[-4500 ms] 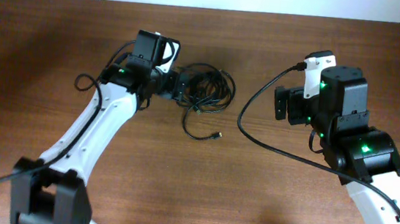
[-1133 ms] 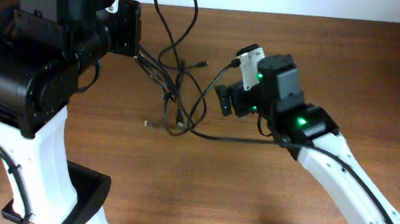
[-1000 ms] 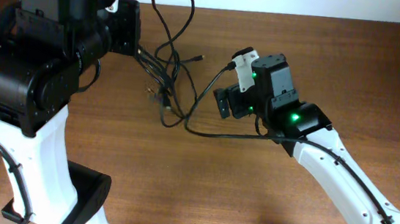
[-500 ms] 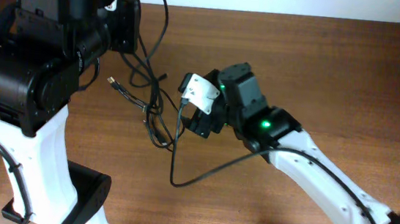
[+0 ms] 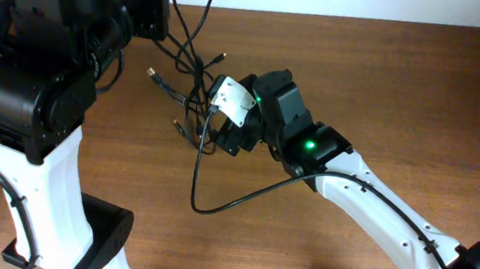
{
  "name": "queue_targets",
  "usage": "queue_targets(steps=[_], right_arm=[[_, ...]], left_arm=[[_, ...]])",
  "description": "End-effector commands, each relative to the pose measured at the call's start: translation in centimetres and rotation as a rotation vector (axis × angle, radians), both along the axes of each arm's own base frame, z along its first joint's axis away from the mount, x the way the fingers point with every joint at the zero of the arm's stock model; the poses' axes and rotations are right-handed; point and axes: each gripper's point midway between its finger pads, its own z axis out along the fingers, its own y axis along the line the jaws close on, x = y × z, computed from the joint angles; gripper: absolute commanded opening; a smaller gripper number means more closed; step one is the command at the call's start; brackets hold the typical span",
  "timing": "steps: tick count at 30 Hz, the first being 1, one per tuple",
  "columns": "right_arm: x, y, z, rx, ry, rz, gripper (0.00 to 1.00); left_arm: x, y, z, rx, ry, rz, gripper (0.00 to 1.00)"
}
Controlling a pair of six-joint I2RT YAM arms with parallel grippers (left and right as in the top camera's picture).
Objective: Untangle cables
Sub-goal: 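Grasp another cable strand with the right gripper near the left gripper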
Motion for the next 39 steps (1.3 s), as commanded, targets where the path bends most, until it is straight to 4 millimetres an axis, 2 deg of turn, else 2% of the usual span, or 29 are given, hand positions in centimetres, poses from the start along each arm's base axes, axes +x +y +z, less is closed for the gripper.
queue_targets(steps=[1, 5, 8, 10, 14, 18, 22, 24, 25, 31, 36, 39], right_arm=[[0.5, 0.6, 3.1, 0.109, -0.012, -0.056, 0.99], [0.8, 1.0, 3.7, 0.150, -0.016, -0.067, 0.99], [1.3, 1.4, 1.2, 0.116, 0.024, -0.068, 0.99], [1.5, 2.7, -0.6, 0.103, 0.038, -0.053, 0.99], [1.4, 5.2, -1.8, 0.121, 0.016, -0.015, 0.99], [1.7, 5.6, -3.0, 0.122, 0.039, -0.023, 0.99], [0.1, 7.2, -3.3, 0.133, 0.053, 0.025, 0.99], [-1.3, 9.3, -2.1, 0.161, 0.015, 0.066, 0.99], [-1.4, 9.9, -1.5, 0.174, -0.014, 0.063, 0.99], [0.1, 10.0, 1.0, 0.231, -0.119, 0.004, 0.99], [2.2, 8.5, -0.2, 0.180, -0.147, -0.110, 0.99], [4.0, 7.3, -2.0, 0.149, -0.133, -0.163, 0.99]], left_arm=[[-0.2, 0.2, 1.8, -0.036, -0.066, 0.011, 0.00], [-0.1, 0.1, 3.4, -0.080, -0.122, 0.016, 0.00], [-0.3, 0.2, 3.2, -0.077, -0.114, 0.015, 0.00], [-0.4, 0.2, 2.9, -0.073, -0.102, 0.015, 0.00], [-0.5, 0.2, 2.9, -0.072, -0.098, 0.016, 0.00], [-0.6, 0.2, 2.7, -0.070, -0.092, 0.015, 0.00], [-0.6, 0.3, 2.6, -0.068, -0.086, 0.016, 0.00], [-0.6, 0.3, 2.6, -0.068, -0.086, 0.016, 0.00], [-0.6, 0.3, 2.5, -0.067, -0.085, 0.016, 0.00], [-0.7, 0.3, 2.2, -0.058, -0.074, 0.018, 0.00], [-0.7, 0.3, 2.2, -0.059, -0.074, 0.017, 0.00], [-0.7, 0.4, 2.2, -0.058, -0.071, 0.018, 0.00]])
